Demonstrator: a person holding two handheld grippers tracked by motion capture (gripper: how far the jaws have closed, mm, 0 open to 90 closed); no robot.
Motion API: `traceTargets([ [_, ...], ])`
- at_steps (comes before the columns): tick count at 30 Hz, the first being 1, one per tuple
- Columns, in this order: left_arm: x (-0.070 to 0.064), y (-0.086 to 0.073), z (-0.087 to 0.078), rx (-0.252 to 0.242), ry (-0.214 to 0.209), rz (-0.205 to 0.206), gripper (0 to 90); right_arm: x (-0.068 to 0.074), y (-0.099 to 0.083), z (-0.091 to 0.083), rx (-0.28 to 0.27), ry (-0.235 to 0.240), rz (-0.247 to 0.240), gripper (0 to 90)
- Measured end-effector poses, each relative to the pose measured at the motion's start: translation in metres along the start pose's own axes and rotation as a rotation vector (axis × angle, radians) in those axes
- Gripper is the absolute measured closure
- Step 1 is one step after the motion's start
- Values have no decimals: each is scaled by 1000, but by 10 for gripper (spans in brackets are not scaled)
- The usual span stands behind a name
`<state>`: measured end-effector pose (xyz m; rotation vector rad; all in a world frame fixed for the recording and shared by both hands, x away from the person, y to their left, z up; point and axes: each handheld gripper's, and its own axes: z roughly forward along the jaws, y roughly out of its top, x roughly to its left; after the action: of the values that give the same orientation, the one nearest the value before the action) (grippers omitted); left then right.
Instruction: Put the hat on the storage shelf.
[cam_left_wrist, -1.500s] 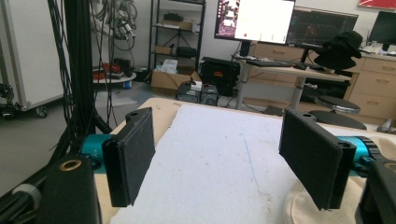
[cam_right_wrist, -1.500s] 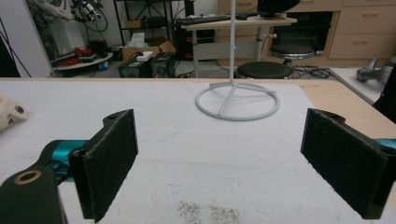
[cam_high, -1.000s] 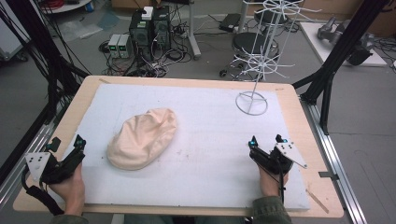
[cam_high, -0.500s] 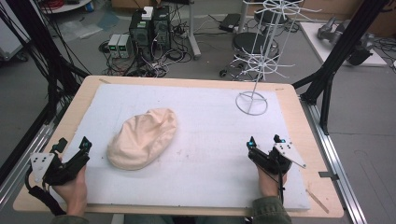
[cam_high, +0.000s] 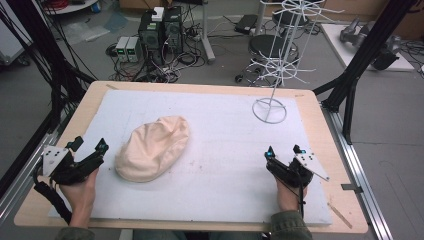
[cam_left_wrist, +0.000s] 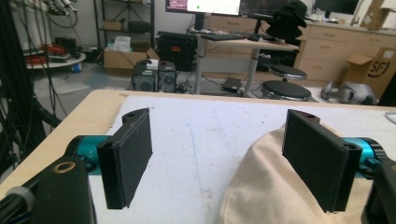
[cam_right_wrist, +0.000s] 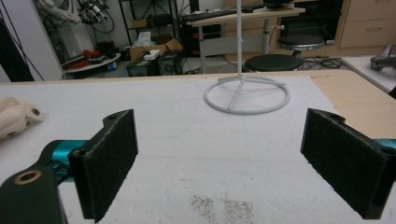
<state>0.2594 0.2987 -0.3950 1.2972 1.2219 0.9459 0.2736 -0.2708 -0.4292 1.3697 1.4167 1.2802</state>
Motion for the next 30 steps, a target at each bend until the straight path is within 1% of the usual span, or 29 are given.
traceTargets([
  [2, -2, 4, 6, 35, -28, -6, 226, 0, 0, -1, -2, -12, 21, 101],
  [5, -7, 10, 18, 91, -63, 11, 201, -1, 0, -3, -2, -8, 38, 101],
  [6, -9, 12, 21, 109, -67, 16, 190, -2, 1, -3, -7, -10, 32, 101],
  [8, -12, 16, 27, 125, -74, 23, 191, -2, 1, -3, -6, -9, 39, 101],
  [10, -14, 19, 31, 126, -93, 23, 212, -3, 1, -3, -10, -13, 44, 101],
  [12, -17, 25, 36, 150, -99, 44, 214, -4, 1, -3, -9, -15, 47, 101],
  [13, -19, 27, 39, 161, -102, 55, 214, -5, 1, -3, -14, -17, 38, 101],
  [16, -25, 34, 48, 214, -106, 92, 214, -4, 1, -3, -15, -15, 41, 101],
  [17, -27, 35, 51, 231, -103, 112, 214, -4, 1, -3, -20, -14, 32, 101],
  [18, -30, 37, 55, 251, -91, 140, 214, -3, 1, -4, -18, -11, 35, 101],
  [19, -31, 38, 57, 267, -88, 155, 214, -3, 2, -4, -20, -9, 33, 101],
  [20, -32, 39, 61, 282, -88, 163, 214, -3, 2, -4, -22, -10, 28, 101],
  [21, -33, 39, 64, 298, -92, 162, 214, -2, 2, -4, -24, -7, 29, 101],
  [23, -33, 41, 73, 342, -100, 154, 214, -3, 2, -4, -26, -7, 24, 101],
  [24, -34, 40, 77, 363, -103, 152, 215, -2, 2, -4, -24, -3, 29, 101],
  [25, -34, 40, 81, 396, -105, 167, 219, -3, 2, -3, -24, -3, 22, 101],
  [26, -36, 40, 84, 418, -107, 179, 219, -3, 2, -3, -24, -3, 22, 101],
  [28, -38, 39, 90, 450, -112, 200, 219, -2, 1, -3, -22, -1, 24, 101],
  [30, -39, 37, 95, 479, -115, 207, 219, -2, 1, -2, -21, 2, 24, 101],
])
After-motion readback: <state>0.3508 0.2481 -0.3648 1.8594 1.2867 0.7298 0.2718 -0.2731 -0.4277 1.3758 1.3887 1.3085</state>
